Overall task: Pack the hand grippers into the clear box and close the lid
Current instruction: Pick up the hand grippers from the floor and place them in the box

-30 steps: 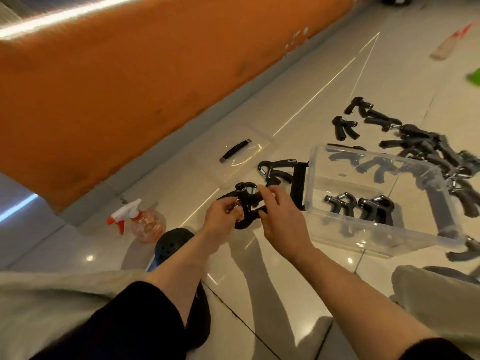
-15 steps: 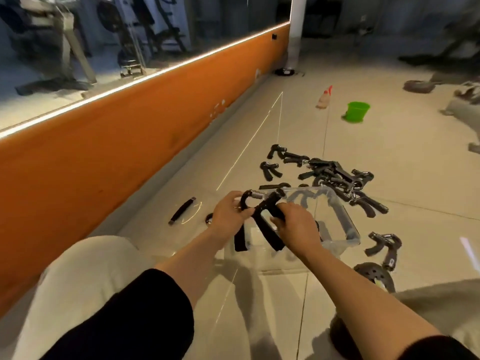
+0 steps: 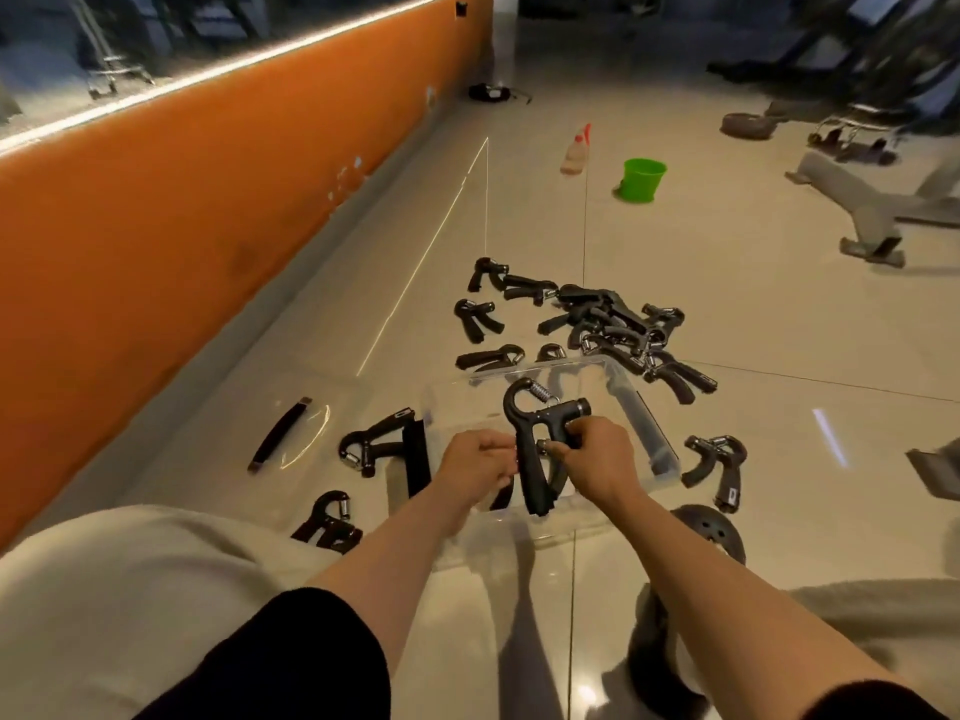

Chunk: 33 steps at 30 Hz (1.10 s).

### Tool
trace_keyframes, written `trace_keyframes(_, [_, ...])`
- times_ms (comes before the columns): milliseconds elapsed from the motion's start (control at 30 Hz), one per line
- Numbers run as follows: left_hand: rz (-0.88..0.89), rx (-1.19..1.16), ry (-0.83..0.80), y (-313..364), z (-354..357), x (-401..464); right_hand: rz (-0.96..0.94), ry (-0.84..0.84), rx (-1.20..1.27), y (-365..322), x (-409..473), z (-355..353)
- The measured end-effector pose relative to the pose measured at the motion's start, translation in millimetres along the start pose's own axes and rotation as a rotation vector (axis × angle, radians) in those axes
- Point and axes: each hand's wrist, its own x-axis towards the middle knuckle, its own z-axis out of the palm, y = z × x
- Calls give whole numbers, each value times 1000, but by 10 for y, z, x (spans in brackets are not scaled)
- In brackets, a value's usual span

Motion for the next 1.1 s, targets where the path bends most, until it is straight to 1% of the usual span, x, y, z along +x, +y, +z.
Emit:
trace_keyframes(133, [-29,-49,-5,-99,-10,297,82,-53,60,31,260,182])
trace_keyframes(300, [-44,-6,12,-204,48,640,190,-90,162,94,565,386])
trace_keyframes(367, [-40,34,8,-215,47,766,203,-117,275,131,657,439])
trace_keyframes(467, [-42,59,-17,-203,15,915,200,-190,552,211,746,487])
trace_keyframes(567, [-63,-22,-94,-199,27,1023,221,-256,754,219,779,549])
trace_keyframes(667, [-92,-98,-93,-208,68,1137,185,-371,886,183,811,635])
trace_keyframes(733, [-154,-140,-62,-237,88,1237,193,-445,889,176,843,648])
trace_keyframes(767, [-191,-156,-53,-242,95,1266,212,-456,896,170,859,650])
trace_keyframes(800, [-232,-170,-53,-247,104,1284,236,-426,902,173,883,658])
trace_keyframes(833, [-270,-181,-63,-266,116,1305,265,-355,889,181,911,665])
trace_keyframes(867, [-297,-195,-73,-295,128,1323,300,-266,837,203,945,673])
trace_keyframes(900, [-317,-220,-81,-337,139,1342,340,-214,761,235,977,682])
trace_keyframes(933, [-332,-251,-92,-360,148,1336,371,-232,677,265,1003,685])
trace_keyframes(1033, [-397,-289,-96,-478,141,1328,425,-476,482,349,1055,705])
trace_keyframes(1067, [-421,-298,-93,-534,136,1342,427,-515,429,366,1066,722])
trace_keyframes(1100, [-435,-284,-87,-577,140,1354,429,-517,381,379,1080,751])
